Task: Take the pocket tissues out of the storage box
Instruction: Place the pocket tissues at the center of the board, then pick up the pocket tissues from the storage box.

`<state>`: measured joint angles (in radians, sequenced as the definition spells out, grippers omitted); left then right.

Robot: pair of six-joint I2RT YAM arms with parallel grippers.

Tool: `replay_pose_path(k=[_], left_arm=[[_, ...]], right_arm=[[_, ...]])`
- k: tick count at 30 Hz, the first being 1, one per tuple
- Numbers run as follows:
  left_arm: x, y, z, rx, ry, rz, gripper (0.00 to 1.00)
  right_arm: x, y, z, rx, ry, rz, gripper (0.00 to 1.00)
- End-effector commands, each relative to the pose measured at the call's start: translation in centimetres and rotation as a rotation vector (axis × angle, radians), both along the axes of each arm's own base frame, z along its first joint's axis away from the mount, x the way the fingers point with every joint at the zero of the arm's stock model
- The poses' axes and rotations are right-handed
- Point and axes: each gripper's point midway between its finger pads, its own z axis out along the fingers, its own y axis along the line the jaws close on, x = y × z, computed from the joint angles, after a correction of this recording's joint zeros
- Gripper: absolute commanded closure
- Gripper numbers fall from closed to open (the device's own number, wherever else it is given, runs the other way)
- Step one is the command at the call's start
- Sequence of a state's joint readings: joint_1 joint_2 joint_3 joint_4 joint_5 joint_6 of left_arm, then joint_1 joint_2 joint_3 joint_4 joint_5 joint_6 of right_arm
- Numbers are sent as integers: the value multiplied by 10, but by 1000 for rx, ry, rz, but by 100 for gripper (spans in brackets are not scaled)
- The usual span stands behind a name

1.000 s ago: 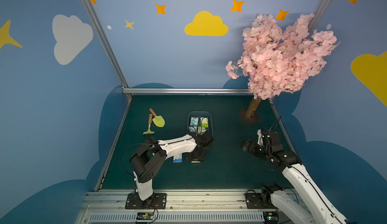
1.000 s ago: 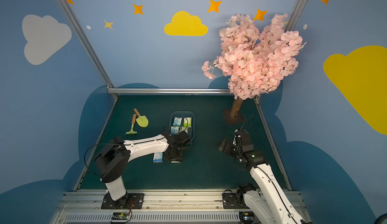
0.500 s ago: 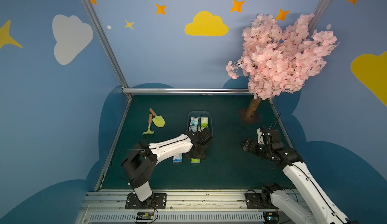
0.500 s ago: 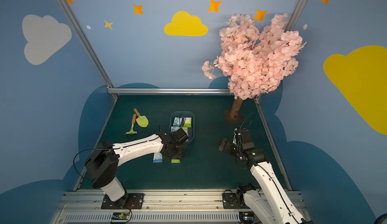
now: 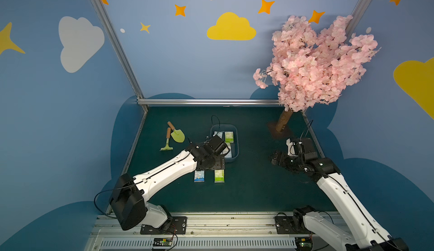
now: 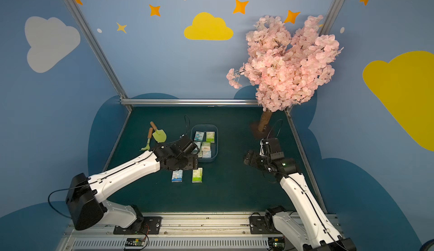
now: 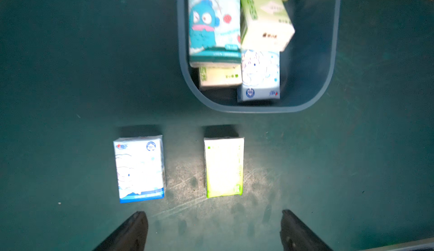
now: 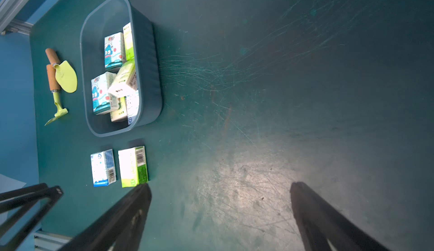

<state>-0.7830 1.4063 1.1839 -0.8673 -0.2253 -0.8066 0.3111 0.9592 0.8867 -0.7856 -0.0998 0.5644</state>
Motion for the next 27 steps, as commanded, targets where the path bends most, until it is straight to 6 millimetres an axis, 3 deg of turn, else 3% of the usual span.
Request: replay_pose_path(k=[1,10,15,22,27], left_arm=[[11,18,30,-7,-89,10,6],[17,55,67,-140,-200,13,0],[13,72,77,-186,-264,-26,0],[-3,83,85,-187,-372,-134,0],[-19,80,86,-212,-465,-241,0]], right_arm=[[-1,11,7,6,23,31,2],[13,52,16,-28,51,125,2],[23,80,18,-60,75,186,2],[40,128,14,-108,109,286,2],[51,161,4,-176,163,361,2]])
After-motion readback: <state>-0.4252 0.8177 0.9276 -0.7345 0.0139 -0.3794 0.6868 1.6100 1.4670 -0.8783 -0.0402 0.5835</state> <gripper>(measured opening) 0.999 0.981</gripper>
